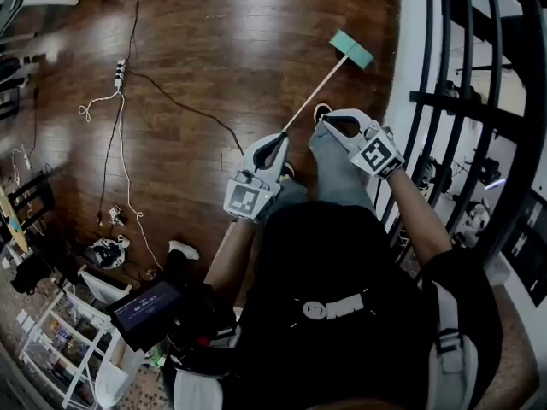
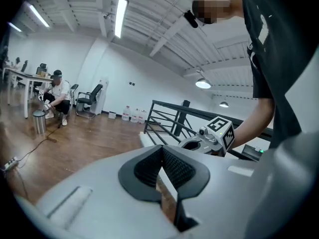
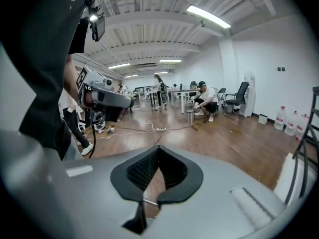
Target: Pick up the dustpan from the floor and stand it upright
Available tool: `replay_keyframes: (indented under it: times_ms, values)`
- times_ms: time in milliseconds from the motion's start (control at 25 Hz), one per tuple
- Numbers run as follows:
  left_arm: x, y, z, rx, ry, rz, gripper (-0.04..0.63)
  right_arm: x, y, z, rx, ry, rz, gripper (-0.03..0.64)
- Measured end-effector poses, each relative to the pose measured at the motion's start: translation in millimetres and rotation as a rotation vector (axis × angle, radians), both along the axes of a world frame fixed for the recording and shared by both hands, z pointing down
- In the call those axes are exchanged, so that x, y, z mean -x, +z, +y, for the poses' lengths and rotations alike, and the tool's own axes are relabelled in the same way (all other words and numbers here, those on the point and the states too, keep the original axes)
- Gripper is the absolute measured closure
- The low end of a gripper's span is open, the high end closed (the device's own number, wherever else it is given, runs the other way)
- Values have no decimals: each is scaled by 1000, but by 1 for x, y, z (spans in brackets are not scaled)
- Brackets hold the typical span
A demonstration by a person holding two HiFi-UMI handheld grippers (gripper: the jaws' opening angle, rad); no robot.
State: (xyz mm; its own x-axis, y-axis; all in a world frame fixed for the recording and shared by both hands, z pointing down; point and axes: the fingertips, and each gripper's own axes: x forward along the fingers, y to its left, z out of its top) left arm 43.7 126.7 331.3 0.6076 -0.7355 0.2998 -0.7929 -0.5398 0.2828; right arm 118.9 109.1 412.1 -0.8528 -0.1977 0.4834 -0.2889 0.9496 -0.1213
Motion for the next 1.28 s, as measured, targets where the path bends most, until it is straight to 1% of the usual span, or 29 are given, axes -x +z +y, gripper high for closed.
replay_keyframes:
  times_ms: [120,240,360,480,560,640,720,800,880,920,960,1000,1120,1200,1240,1280]
  values:
    - [1,8,-41,11,-54,-66,577,-8,7,-42,15,-50,-1,615]
    - [18,7,-68,24,-135,-81,577,1,15,-64,0,-156,60,615]
    - [33,4,-71,47,-199,-80,577,17,19,-65,-38,-263,118,615]
    - [42,3,-77,52,-257,-61,577,29,32,-60,-95,-396,216,615]
    - [44,11,-77,66,-278,-58,577,39,49,-52,-76,-488,272,615]
    - [44,31,-67,99,-283,-53,577,46,75,-37,-21,-567,305,615]
    - [53,64,-56,126,-314,-48,577,55,120,-29,-2,-617,355,615]
    - [70,106,-45,144,-363,-43,577,66,183,-25,-2,-652,433,614]
    - [86,145,-31,158,-396,-53,577,72,244,-12,10,-710,519,612]
    - [93,161,-25,165,-411,-56,577,74,270,-2,19,-747,551,589]
    - [99,175,-19,170,-429,-55,577,75,293,8,28,-785,579,526]
    - [104,190,-15,174,-446,-53,577,75,316,17,30,-819,606,497]
    - [120,248,-2,191,-491,-56,575,74,391,37,-2,-920,681,499]
    - [130,289,9,223,-526,-49,575,70,440,52,-19,-996,723,495]
    - [134,309,14,241,-540,-35,556,68,461,57,-24,-1024,743,495]
    - [139,327,16,251,-551,-17,504,67,481,60,-28,-1045,763,495]
